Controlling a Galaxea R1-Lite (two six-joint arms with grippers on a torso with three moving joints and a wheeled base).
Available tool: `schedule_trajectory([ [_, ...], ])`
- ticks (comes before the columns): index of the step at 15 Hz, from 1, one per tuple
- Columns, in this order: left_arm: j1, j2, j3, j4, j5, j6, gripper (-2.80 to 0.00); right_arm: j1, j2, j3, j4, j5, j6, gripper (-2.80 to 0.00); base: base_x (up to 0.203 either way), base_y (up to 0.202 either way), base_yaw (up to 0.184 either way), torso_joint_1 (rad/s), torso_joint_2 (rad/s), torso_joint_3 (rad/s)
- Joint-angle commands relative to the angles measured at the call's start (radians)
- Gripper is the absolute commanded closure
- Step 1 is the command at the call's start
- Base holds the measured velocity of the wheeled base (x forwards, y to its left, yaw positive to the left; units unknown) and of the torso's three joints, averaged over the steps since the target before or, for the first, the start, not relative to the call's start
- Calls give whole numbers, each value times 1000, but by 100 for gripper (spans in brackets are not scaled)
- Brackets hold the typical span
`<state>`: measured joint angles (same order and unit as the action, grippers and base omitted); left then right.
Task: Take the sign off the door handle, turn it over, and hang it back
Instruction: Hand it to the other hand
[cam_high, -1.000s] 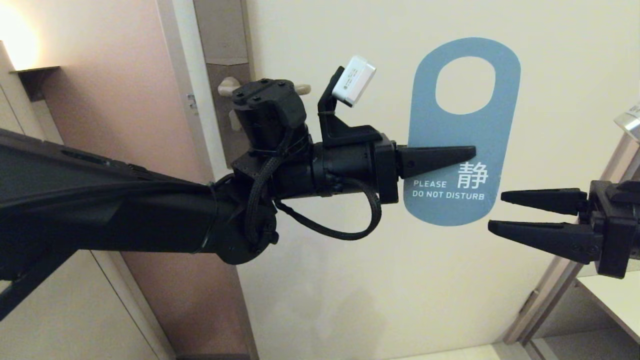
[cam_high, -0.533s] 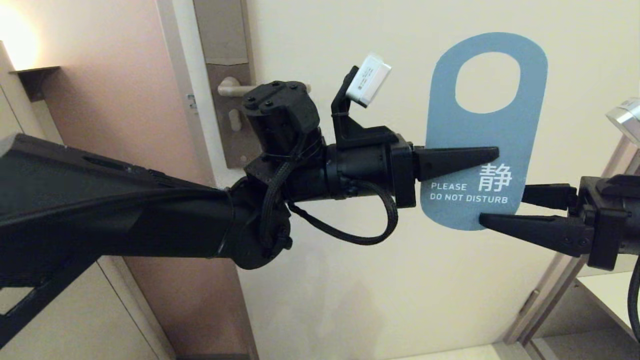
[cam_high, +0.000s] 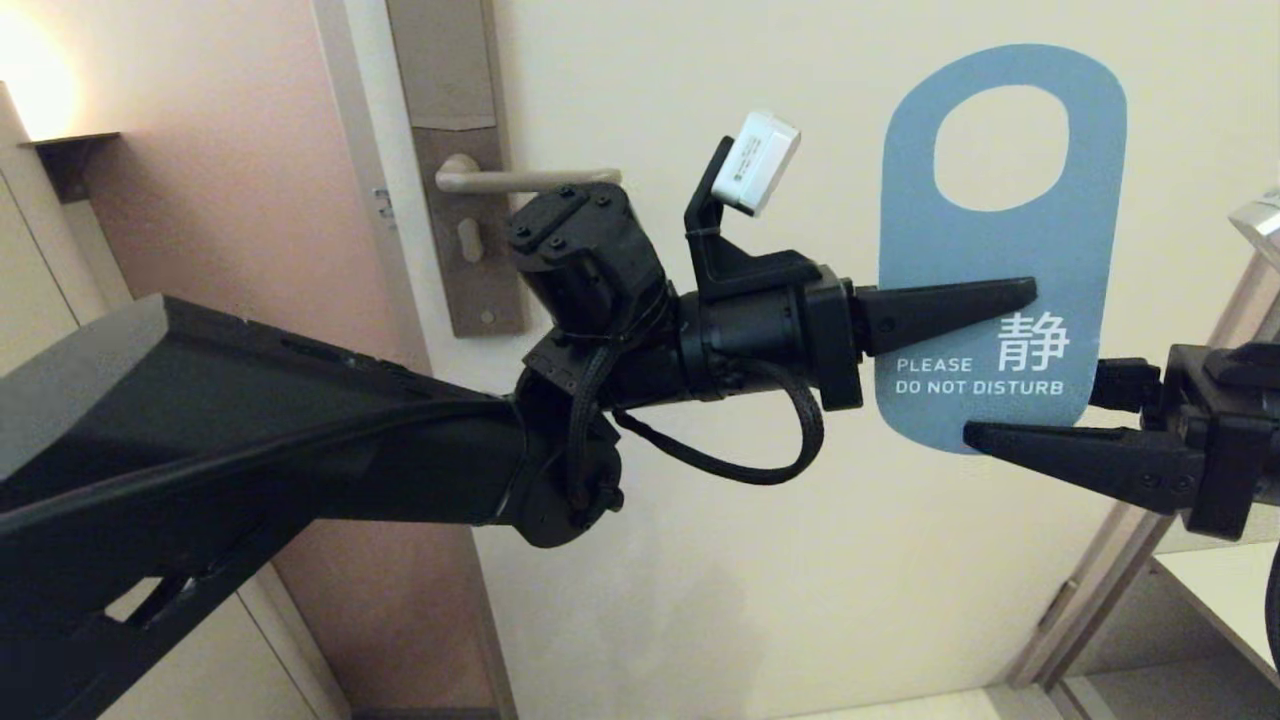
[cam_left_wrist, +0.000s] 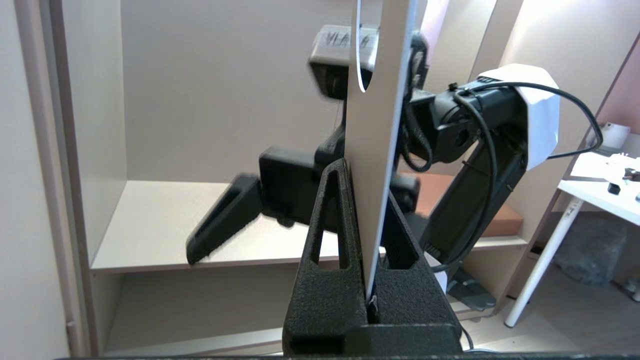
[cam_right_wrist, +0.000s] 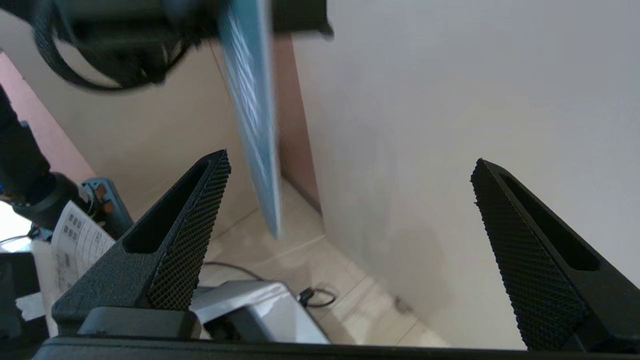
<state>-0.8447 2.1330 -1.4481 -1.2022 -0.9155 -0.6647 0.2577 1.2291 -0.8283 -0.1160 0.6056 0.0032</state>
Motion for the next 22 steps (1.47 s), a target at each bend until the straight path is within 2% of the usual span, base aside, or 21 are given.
schedule_trajectory([
  [1, -8, 8, -2, -7, 0, -4, 0, 2, -5, 0, -24, 3, 20, -280, 0, 0, 0, 0, 0, 0],
  [5, -14, 16, -5, -8, 15, -7, 0, 43, -12, 5, -55, 1, 75, -280, 0, 0, 0, 0, 0, 0],
  [11, -14, 16, -3, -8, 18, -7, 0, 80, -17, 24, -56, -1, 77, -280, 0, 0, 0, 0, 0, 0],
  [22, -11, 21, -3, -8, 33, -9, 0, 80, -1, 29, -56, 0, 93, -280, 0, 0, 0, 0, 0, 0],
])
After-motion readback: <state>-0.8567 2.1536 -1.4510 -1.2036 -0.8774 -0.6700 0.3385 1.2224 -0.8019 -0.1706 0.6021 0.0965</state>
